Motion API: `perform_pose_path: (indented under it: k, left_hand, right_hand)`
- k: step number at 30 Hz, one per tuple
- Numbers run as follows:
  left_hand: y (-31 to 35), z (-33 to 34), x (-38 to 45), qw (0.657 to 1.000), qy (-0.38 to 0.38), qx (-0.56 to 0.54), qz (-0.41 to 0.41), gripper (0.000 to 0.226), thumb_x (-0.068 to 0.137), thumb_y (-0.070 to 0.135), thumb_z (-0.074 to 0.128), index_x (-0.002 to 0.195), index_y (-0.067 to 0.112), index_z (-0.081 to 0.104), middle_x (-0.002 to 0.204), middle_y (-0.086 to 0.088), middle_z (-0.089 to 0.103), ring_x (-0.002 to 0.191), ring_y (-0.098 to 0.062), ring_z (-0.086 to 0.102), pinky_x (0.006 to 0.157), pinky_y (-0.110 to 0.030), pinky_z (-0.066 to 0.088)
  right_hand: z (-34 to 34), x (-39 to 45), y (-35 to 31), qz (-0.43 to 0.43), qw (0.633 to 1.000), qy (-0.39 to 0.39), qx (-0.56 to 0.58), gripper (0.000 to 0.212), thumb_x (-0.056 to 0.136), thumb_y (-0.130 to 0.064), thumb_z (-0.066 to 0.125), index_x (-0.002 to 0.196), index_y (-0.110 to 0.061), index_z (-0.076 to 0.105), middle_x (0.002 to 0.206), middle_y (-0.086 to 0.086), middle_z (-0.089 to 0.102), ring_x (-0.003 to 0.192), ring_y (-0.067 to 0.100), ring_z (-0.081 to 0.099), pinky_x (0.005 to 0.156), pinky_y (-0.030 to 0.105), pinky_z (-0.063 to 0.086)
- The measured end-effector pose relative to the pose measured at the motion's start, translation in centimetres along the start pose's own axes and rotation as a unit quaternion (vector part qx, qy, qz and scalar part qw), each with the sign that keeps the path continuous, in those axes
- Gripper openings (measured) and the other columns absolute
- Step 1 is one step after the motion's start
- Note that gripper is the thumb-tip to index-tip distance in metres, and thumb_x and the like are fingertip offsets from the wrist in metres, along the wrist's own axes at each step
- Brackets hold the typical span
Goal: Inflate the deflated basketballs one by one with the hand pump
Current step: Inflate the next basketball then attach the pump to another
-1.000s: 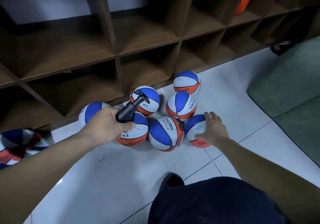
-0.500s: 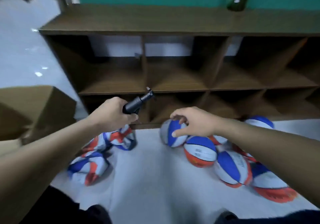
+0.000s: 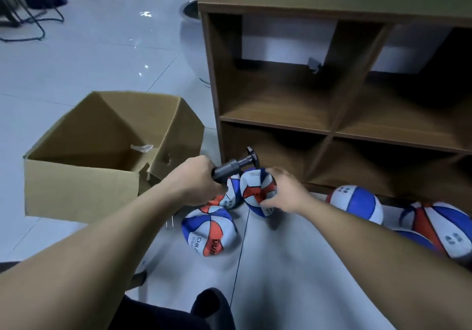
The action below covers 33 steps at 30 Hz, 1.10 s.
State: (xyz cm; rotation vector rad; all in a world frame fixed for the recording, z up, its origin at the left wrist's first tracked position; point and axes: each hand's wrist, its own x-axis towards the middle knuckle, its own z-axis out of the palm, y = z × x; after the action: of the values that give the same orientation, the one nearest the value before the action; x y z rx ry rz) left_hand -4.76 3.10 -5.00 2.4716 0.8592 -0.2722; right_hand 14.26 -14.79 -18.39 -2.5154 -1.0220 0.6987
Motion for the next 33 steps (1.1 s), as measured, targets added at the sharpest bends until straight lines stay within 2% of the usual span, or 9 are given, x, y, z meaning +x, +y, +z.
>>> perform_pose_path:
  k: [3, 7, 10, 17, 21, 23, 27, 30, 33]
  left_hand:
    - [-0.4, -0.4, 1.9, 0.999, -0.003, -0.039, -0.005, 0.018, 0.085, 0.031, 0.085, 0.087, 0.017, 0.073, 0.072, -0.004, 0.077, 0.062, -0.022, 0.076, 0.067, -0.05, 0.066]
    - [-0.6, -0.4, 3.7, 0.998, -0.011, -0.066, -0.006, 0.015, 0.086, 0.028, 0.084, 0.088, 0.018, 0.073, 0.073, -0.004, 0.078, 0.064, -0.024, 0.077, 0.068, -0.052, 0.066]
    - [-1.3, -0.3, 4.6, 0.998, -0.023, -0.061, -0.009, 0.015, 0.087, 0.029, 0.086, 0.087, 0.019, 0.074, 0.075, -0.003, 0.078, 0.064, -0.021, 0.077, 0.071, -0.05, 0.066]
    - [-2.7, -0.5, 5.3, 0.996, -0.038, -0.074, -0.018, 0.017, 0.085, 0.03, 0.087, 0.088, 0.018, 0.075, 0.072, -0.001, 0.078, 0.063, -0.019, 0.077, 0.073, -0.05, 0.067]
    - [-2.3, -0.4, 5.4, 0.996, -0.038, -0.074, -0.015, 0.018, 0.085, 0.031, 0.086, 0.085, 0.015, 0.077, 0.07, -0.002, 0.077, 0.065, -0.024, 0.078, 0.07, -0.053, 0.066]
    - [-2.0, -0.3, 5.3, 0.996, -0.04, -0.074, -0.013, 0.017, 0.085, 0.03, 0.085, 0.085, 0.015, 0.077, 0.069, -0.002, 0.078, 0.065, -0.024, 0.078, 0.07, -0.052, 0.067]
    - [-1.4, -0.4, 4.8, 0.997, -0.046, -0.069, -0.011, 0.015, 0.087, 0.027, 0.084, 0.086, 0.015, 0.075, 0.07, -0.002, 0.078, 0.066, -0.024, 0.079, 0.067, -0.047, 0.068]
    - [-1.0, -0.5, 4.6, 0.997, -0.042, -0.065, -0.009, 0.015, 0.089, 0.027, 0.084, 0.089, 0.015, 0.074, 0.072, -0.004, 0.078, 0.069, -0.026, 0.079, 0.062, -0.043, 0.065]
    - [-0.1, -0.4, 4.1, 0.998, -0.041, -0.049, -0.002, 0.018, 0.089, 0.029, 0.084, 0.094, 0.016, 0.072, 0.08, -0.007, 0.08, 0.072, -0.026, 0.079, 0.065, -0.046, 0.066]
  right_hand:
    - [0.7, 3.4, -0.5, 0.014, 1.0, -0.002, 0.002, 0.128, 0.059, -0.06, 0.097, 0.165, -0.03, 0.031, 0.173, -0.003, 0.026, 0.157, 0.027, 0.029, 0.126, 0.047, 0.033]
    - [2.2, 6.8, -0.2, 0.035, 0.998, -0.043, 0.04, 0.139, 0.053, -0.066, 0.097, 0.167, -0.036, 0.023, 0.175, -0.009, 0.02, 0.159, 0.024, 0.026, 0.127, 0.052, 0.03]
    - [2.9, 7.4, 0.6, -0.001, 0.998, -0.069, -0.006, 0.137, 0.054, -0.068, 0.094, 0.167, -0.039, 0.022, 0.174, -0.011, 0.021, 0.157, 0.025, 0.027, 0.128, 0.052, 0.025]
    - [3.2, 6.8, 1.7, -0.072, 0.995, 0.001, -0.062, 0.106, 0.066, -0.075, 0.077, 0.159, -0.037, 0.041, 0.153, -0.011, 0.037, 0.14, 0.021, 0.034, 0.116, 0.041, 0.028]
    - [2.9, 5.4, 3.3, -0.119, 0.986, 0.042, -0.109, 0.085, 0.072, -0.06, 0.083, 0.145, -0.031, 0.051, 0.145, -0.004, 0.038, 0.136, 0.02, 0.035, 0.112, 0.038, 0.036]
    - [3.0, 4.5, 4.3, -0.127, 0.989, 0.021, -0.072, 0.072, 0.079, -0.052, 0.088, 0.135, -0.028, 0.05, 0.15, -0.005, 0.039, 0.139, 0.019, 0.039, 0.112, 0.035, 0.04]
    - [3.6, 3.1, 5.5, -0.084, 0.996, 0.03, -0.03, 0.05, 0.091, -0.027, 0.084, 0.12, -0.031, 0.043, 0.143, -0.007, 0.05, 0.12, 0.023, 0.061, 0.097, 0.041, 0.054]
    - [4.1, 2.6, 5.8, -0.056, 0.996, 0.069, -0.033, 0.059, 0.082, -0.013, 0.086, 0.114, -0.033, 0.041, 0.125, -0.012, 0.042, 0.113, 0.025, 0.059, 0.084, 0.036, 0.052]
    - [4.2, 2.3, 5.7, -0.033, 0.998, 0.034, -0.05, 0.099, 0.073, -0.018, 0.089, 0.152, -0.042, 0.034, 0.137, -0.012, 0.035, 0.128, 0.02, 0.041, 0.097, 0.039, 0.052]
